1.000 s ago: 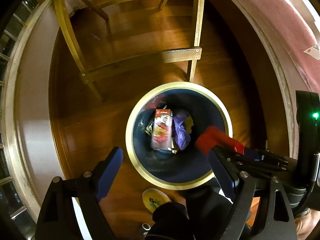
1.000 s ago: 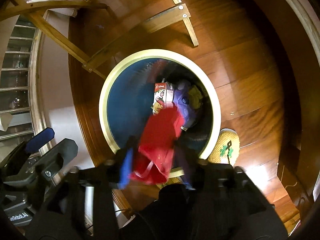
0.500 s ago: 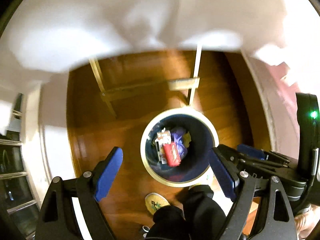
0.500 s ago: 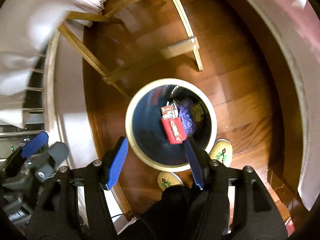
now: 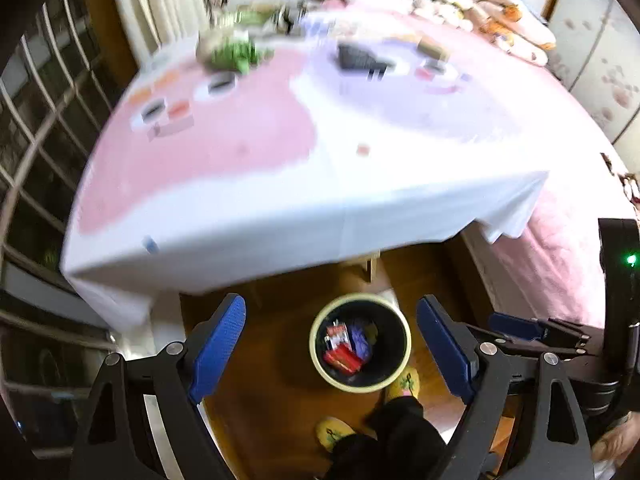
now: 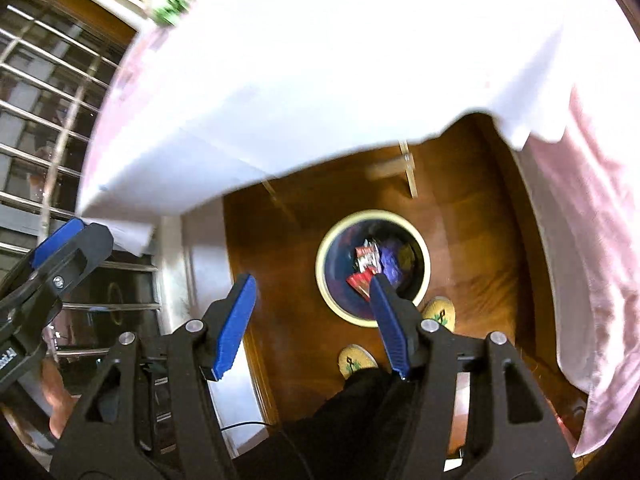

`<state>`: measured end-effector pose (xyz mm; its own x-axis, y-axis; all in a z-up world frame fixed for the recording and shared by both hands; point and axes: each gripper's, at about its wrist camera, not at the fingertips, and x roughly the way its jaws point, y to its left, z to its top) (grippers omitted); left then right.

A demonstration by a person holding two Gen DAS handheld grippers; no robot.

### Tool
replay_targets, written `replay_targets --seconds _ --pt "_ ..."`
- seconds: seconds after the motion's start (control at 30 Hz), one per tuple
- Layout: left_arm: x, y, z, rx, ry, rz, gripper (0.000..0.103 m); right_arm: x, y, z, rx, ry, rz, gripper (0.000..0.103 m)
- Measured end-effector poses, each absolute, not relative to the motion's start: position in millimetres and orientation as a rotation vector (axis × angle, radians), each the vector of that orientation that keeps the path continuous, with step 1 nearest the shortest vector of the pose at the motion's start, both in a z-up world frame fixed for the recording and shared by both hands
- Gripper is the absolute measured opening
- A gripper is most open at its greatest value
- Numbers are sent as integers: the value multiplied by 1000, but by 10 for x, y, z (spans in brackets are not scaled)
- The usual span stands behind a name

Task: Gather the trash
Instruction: 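Raise both tools back toward the table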

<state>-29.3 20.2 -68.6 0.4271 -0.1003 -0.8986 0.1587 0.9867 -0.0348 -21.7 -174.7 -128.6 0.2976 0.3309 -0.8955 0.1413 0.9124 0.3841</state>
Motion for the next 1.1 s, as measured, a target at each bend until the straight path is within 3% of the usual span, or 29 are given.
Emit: replay_targets --seconds 0.3,0.5,0.8,1.1 --pt "-331 291 315 68 994 -209 88 -316 -1760 -28 392 1093 118 57" --pt "-246 267 738 86 913 -227 88 -291 -1856 436 386 1021 95 57" --pt "87 150 1055 88 866 -242 88 25 -1975 727 352 951 78 57" --pt "963 -104 823 46 928 -187 88 935 -2389 676 304 902 97 57"
